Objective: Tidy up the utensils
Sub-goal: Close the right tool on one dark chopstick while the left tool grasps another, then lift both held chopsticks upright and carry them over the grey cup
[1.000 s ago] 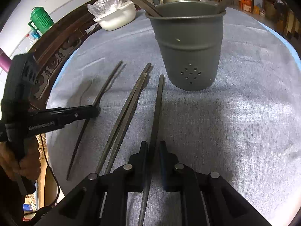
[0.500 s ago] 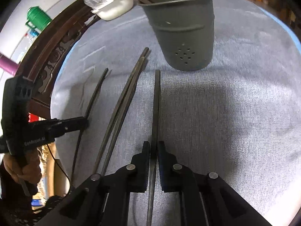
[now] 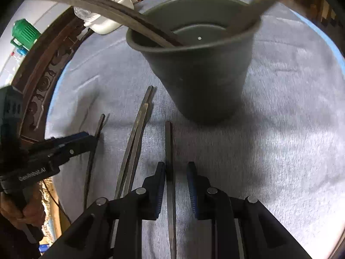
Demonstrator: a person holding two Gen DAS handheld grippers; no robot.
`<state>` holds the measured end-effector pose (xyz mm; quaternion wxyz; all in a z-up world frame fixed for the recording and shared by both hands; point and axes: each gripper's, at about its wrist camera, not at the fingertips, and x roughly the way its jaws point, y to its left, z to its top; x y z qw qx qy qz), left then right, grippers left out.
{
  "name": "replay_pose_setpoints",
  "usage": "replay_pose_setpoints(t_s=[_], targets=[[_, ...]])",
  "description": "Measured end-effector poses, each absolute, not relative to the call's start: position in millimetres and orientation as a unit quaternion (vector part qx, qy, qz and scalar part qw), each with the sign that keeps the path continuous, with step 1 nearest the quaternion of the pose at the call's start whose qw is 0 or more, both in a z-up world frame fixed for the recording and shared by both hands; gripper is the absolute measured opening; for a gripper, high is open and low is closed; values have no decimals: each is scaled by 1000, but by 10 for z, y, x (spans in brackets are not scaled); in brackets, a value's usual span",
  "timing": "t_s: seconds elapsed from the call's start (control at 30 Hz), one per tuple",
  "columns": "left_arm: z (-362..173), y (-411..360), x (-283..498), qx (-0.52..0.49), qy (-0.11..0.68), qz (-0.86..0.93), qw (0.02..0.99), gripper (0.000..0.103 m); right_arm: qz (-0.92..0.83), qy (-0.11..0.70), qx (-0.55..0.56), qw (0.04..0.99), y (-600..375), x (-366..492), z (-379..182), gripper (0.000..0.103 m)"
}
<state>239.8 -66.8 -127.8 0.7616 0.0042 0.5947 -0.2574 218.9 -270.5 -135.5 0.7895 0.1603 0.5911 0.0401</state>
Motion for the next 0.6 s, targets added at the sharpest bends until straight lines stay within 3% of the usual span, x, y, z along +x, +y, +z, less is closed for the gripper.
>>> replay_pose_setpoints(t_s=[0.17, 0.27, 0.33, 0.37, 0.4, 0.6], targets=[[-1359, -760, 2472, 24, 588, -257, 766, 39, 32, 586, 141, 797, -2642, 2263, -1360, 23], [-1450, -837, 2502, 26, 582, -260, 770, 38, 27, 581, 118, 805, -2592, 2276, -1359, 11], [-1468, -800, 2505, 32, 576, -264, 773, 26, 31, 578, 122, 806, -2597, 2284, -1364, 8], [-1479, -799, 2509, 31, 577, -265, 772, 13, 32, 577, 126, 806, -2616, 2272, -1357, 7], [-1497, -785, 2518, 23, 577, -266, 772, 8, 34, 575, 129, 807, -2642, 2249, -1351, 6], [-1359, -617, 2465, -24, 548, -266, 793, 7, 53, 533, 132, 834, -2770, 2033, -1112, 6]])
